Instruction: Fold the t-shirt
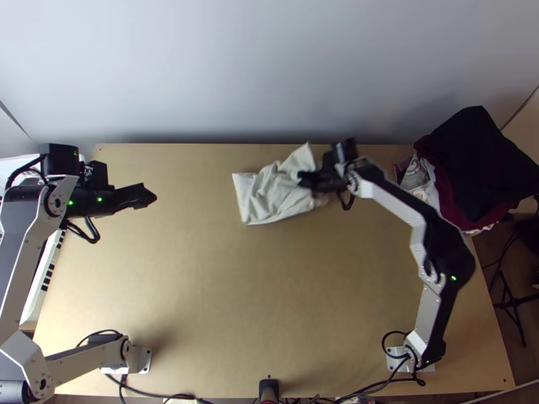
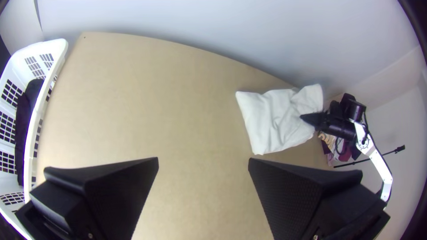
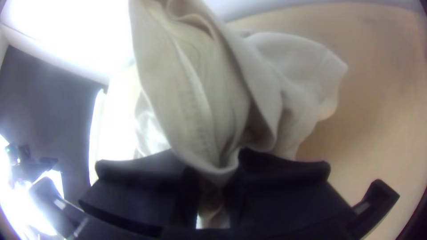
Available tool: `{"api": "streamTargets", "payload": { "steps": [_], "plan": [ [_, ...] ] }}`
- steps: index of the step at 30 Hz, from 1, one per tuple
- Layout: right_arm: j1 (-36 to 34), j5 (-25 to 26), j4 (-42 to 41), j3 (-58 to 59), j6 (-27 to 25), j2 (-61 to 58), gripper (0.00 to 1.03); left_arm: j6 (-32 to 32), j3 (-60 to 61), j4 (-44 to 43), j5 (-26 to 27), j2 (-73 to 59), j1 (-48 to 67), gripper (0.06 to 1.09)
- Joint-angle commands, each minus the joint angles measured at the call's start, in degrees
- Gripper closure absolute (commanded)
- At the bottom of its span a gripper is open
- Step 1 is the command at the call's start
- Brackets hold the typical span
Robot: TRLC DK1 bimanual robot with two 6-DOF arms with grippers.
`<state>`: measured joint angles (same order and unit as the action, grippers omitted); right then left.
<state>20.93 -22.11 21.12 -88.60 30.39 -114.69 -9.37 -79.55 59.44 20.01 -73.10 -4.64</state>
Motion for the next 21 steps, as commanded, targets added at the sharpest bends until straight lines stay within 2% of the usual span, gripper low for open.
{"api": "streamTargets", "payload": {
  "steps": [1,8,16,21],
  "plan": [
    [-3.53,3.48,3.57,-6.68,-0.86,8.26,1.00,0.40,3.52,-0.82,0.03,1.47,-0.98,0.10],
    [-9.85,7.34,10.43,-16.52,-2.62,12.65,1.00,1.02,5.90,-0.90,0.29,2.52,-1.33,0.10],
    [-24.36,8.84,12.80,-24.87,-1.74,12.74,1.00,0.93,8.53,-1.52,1.17,3.75,-1.33,0.10],
    [-32.79,9.19,11.57,-27.24,-7.63,12.04,1.00,0.49,10.99,-3.72,1.96,5.42,-1.16,0.10]
  ]
}}
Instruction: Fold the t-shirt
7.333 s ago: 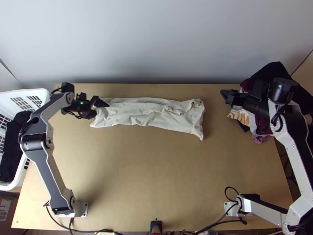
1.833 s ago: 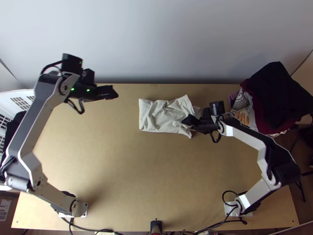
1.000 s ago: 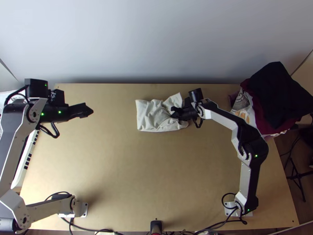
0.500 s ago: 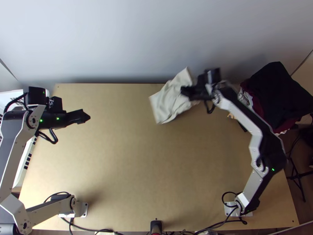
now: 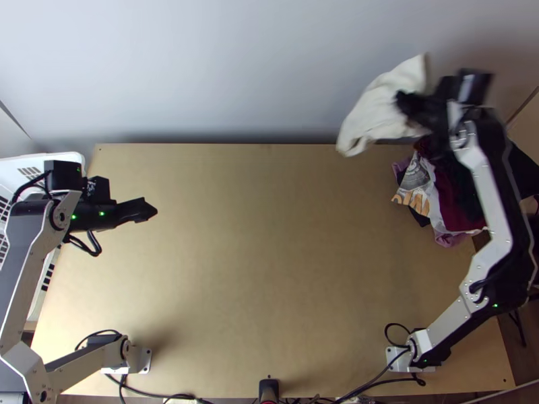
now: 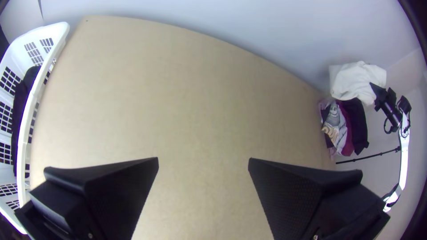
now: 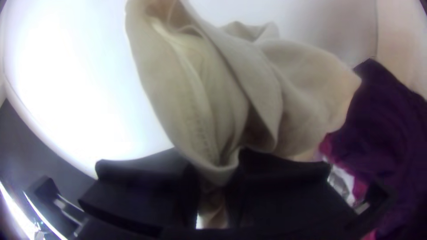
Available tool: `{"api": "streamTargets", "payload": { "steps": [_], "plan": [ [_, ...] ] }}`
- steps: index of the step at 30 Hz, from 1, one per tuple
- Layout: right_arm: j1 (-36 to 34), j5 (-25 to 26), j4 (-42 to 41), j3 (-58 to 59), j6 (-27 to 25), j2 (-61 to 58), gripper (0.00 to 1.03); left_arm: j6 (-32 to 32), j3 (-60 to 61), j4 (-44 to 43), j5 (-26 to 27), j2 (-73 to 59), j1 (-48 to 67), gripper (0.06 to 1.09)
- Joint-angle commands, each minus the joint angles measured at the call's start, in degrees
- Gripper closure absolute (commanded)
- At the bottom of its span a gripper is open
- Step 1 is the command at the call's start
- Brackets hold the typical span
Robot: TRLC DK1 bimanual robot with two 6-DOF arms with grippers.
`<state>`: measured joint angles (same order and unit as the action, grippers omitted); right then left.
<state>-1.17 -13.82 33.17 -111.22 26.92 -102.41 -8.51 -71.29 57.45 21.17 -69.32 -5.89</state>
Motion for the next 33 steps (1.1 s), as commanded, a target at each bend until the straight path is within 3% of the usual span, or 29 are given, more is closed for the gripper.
{"api": "streamTargets", "payload": {
  "steps": [1,3,9,18,25,33],
  "plan": [
    [-12.28,0.90,-0.47,-5.68,-5.30,-0.95,1.00,-0.36,3.17,-1.90,1.24,1.82,0.18,0.10],
    [-15.44,0.90,-0.47,-7.35,-7.67,-2.18,1.00,-0.45,3.61,-2.34,1.86,2.00,0.27,0.10],
    [-23.44,0.73,1.90,-12.09,-8.28,-4.82,1.00,-0.36,4.23,-2.34,2.21,2.79,0.35,0.10],
    [-32.76,0.64,3.83,-7.70,-8.37,-2.27,1.00,1.39,6.16,-2.34,2.30,4.10,0.00,0.10],
    [-35.57,0.55,3.48,9.35,-14.88,3.01,1.00,1.57,7.92,-2.43,2.39,5.25,0.18,0.10],
    [-34.51,0.64,-3.72,30.45,-21.38,7.23,1.00,1.39,9.41,-2.34,2.39,8.32,0.09,0.10]
  ]
}}
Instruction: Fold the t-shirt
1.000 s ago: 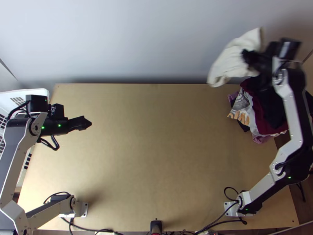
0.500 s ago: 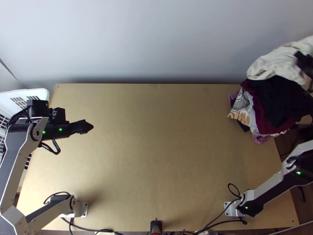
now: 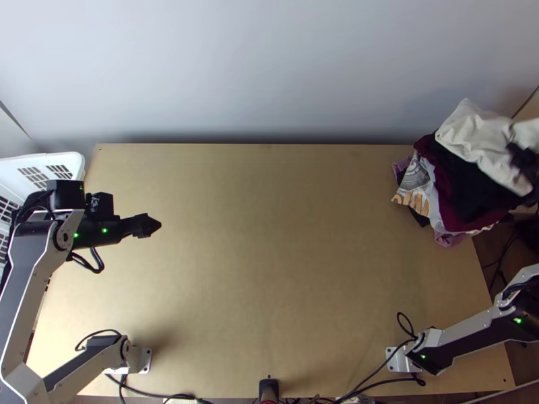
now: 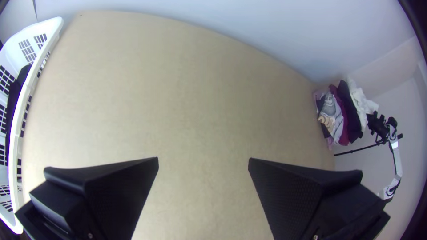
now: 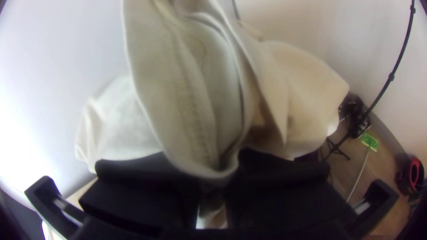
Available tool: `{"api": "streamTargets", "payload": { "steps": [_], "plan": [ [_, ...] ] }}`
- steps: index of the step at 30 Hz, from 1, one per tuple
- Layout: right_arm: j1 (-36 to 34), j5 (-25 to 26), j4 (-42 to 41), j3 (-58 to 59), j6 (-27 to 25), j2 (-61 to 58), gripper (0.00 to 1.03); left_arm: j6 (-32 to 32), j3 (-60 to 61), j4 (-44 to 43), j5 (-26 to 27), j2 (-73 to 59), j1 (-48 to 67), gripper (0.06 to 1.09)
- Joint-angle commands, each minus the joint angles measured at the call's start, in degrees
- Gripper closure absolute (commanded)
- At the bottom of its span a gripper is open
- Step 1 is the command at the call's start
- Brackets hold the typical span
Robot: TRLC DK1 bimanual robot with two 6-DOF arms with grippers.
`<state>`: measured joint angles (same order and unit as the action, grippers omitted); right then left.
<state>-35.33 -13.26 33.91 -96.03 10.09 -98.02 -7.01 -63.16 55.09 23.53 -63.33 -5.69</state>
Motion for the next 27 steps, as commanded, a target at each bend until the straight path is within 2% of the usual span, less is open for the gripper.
{"api": "streamTargets", "payload": {
  "steps": [1,6,15,16,17,18,19,20,27],
  "plan": [
    [-0.26,0.07,-6.31,17.72,-4.99,2.66,1.00,-0.03,1.54,0.02,0.03,3.04,-0.19,0.10],
    [-0.35,0.07,-13.26,23.96,-5.69,2.57,1.00,-0.20,2.25,0.72,0.03,5.59,-0.46,0.10],
    [-1.05,-0.02,-13.52,22.38,-5.69,8.11,1.00,-0.20,2.16,1.51,0.29,7.34,-0.90,0.10],
    [-1.14,-0.02,-13.52,22.38,-5.69,9.07,0.94,-0.29,2.16,1.42,0.29,7.26,-0.72,0.10],
    [-1.23,-0.02,-13.52,22.55,-5.60,10.39,0.77,-0.47,2.16,1.34,0.38,7.08,-0.63,0.10],
    [-1.32,-0.02,-13.52,22.90,-5.43,11.88,0.49,-0.82,2.16,1.25,0.38,7.08,-0.46,0.10],
    [-1.49,-0.10,-13.43,22.99,-5.08,13.29,0.14,-1.17,2.25,1.25,0.38,7.08,-0.28,0.10],
    [-1.58,-0.45,-13.43,22.90,-4.73,14.79,0.03,-1.43,2.42,1.25,0.38,7.08,-0.19,0.10],
    [-1.76,-5.03,-10.62,21.67,-6.75,22.70,0.03,-1.96,3.74,1.16,0.90,7.78,-0.19,0.10]
  ]
}}
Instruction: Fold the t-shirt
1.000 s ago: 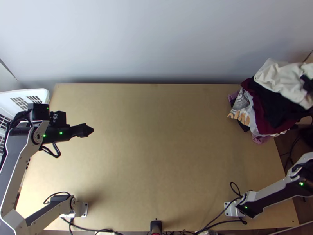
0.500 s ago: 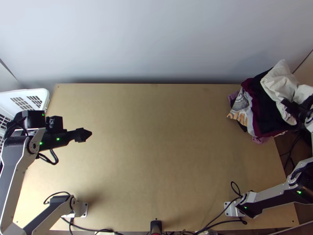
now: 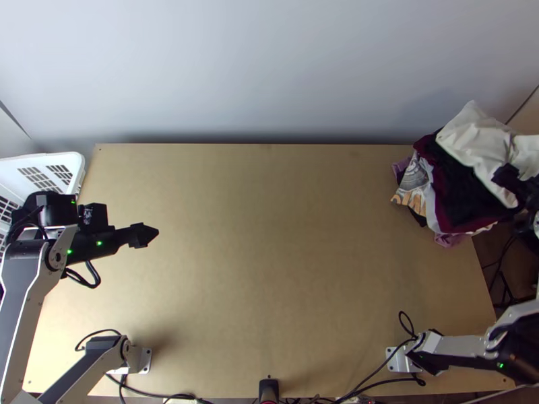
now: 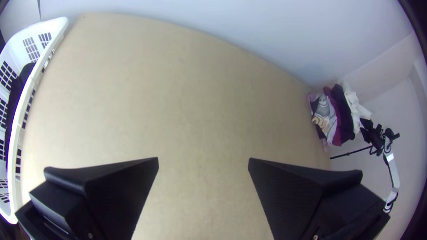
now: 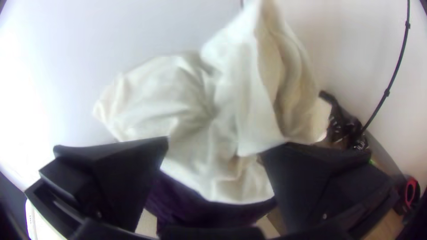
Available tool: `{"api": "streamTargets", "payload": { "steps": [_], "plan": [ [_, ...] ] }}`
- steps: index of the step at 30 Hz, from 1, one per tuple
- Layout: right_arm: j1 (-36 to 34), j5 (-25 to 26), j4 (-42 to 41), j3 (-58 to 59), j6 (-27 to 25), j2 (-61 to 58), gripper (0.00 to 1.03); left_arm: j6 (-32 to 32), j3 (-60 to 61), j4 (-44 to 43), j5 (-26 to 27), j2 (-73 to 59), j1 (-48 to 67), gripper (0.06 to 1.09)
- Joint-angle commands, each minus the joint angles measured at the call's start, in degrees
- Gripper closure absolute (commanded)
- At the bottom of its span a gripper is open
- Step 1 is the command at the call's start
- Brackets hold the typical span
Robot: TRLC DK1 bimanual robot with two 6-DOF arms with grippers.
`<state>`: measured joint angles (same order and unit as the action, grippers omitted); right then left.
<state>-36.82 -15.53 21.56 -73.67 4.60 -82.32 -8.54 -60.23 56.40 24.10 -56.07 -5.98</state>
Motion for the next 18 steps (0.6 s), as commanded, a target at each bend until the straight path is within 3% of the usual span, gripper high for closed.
{"api": "streamTargets", "payload": {
  "steps": [1,8,12,18],
  "plan": [
    [-0.27,-3.46,2.78,-0.95,-1.35,7.79,0.03,-0.43,0.90,-0.15,0.34,0.61,0.00,0.10],
    [1.40,-7.32,9.99,2.83,-3.72,16.23,0.03,0.01,1.69,-0.33,0.25,1.58,-0.70,0.10],
    [3.68,-7.23,9.90,9.42,-5.83,22.82,0.03,0.19,2.48,-0.59,0.34,1.85,-0.79,0.10],
    [9.13,-7.15,8.94,22.69,-4.07,35.83,0.04,-0.17,3.01,-0.77,0.34,2.20,-0.61,0.10]
  ]
}}
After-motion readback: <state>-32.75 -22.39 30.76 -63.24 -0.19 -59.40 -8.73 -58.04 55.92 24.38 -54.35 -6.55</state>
